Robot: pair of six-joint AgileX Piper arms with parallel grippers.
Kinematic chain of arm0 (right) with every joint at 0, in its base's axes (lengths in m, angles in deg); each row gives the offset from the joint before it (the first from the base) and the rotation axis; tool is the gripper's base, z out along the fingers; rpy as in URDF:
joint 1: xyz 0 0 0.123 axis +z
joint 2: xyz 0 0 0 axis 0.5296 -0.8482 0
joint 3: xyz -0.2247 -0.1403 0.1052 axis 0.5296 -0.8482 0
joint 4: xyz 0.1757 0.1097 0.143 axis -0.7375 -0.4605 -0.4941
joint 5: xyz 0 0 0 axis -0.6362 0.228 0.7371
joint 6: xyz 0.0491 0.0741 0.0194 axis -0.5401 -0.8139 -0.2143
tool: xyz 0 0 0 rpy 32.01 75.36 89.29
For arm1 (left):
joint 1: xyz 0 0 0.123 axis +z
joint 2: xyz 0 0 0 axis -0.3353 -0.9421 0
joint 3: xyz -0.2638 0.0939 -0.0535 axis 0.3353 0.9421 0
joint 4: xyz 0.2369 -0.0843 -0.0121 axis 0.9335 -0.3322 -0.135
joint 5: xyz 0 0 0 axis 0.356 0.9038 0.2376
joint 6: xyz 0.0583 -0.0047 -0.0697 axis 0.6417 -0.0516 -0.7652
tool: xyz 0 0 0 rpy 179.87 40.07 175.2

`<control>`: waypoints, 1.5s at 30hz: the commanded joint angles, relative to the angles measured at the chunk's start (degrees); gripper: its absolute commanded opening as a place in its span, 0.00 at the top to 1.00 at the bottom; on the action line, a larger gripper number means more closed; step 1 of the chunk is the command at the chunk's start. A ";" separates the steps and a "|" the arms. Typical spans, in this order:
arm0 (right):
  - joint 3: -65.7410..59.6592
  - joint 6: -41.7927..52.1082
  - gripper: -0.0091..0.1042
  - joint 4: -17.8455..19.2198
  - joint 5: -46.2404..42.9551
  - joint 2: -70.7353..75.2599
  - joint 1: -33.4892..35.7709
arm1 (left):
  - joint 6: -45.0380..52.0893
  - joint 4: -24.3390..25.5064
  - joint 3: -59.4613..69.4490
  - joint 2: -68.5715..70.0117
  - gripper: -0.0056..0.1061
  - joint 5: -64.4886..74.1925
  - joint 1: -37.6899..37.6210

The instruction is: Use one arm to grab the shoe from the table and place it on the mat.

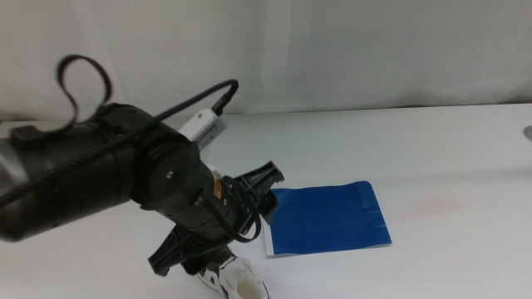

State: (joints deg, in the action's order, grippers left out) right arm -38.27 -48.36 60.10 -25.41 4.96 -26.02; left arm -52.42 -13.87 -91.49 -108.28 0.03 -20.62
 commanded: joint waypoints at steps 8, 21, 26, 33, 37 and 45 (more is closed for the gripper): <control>-2.33 0.19 0.94 0.66 -0.43 0.16 -0.14 | -9.78 2.65 -0.15 -4.37 0.33 6.77 -0.40; -2.33 0.19 0.94 0.66 -0.43 0.16 -0.14 | -9.53 4.28 -0.24 -8.50 0.33 5.55 -0.40; -2.33 0.19 0.94 0.66 -0.43 0.16 -0.14 | -9.06 4.52 -0.24 -10.14 0.23 4.65 -0.40; -2.33 0.19 0.94 0.66 -0.43 0.16 -0.14 | -9.65 3.68 -0.24 -12.73 0.15 2.00 -0.40; -2.33 0.19 0.94 0.66 -0.43 0.16 -0.14 | -11.54 3.68 -0.24 -14.62 0.15 0.56 -0.40; -2.33 0.19 0.94 0.66 -0.43 0.16 -0.14 | -12.57 1.05 -0.24 -18.13 0.16 0.64 -0.40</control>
State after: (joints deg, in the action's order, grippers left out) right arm -38.27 -48.54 60.10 -25.41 4.96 -26.02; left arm -64.10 -11.66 -91.86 -125.30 1.00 -20.62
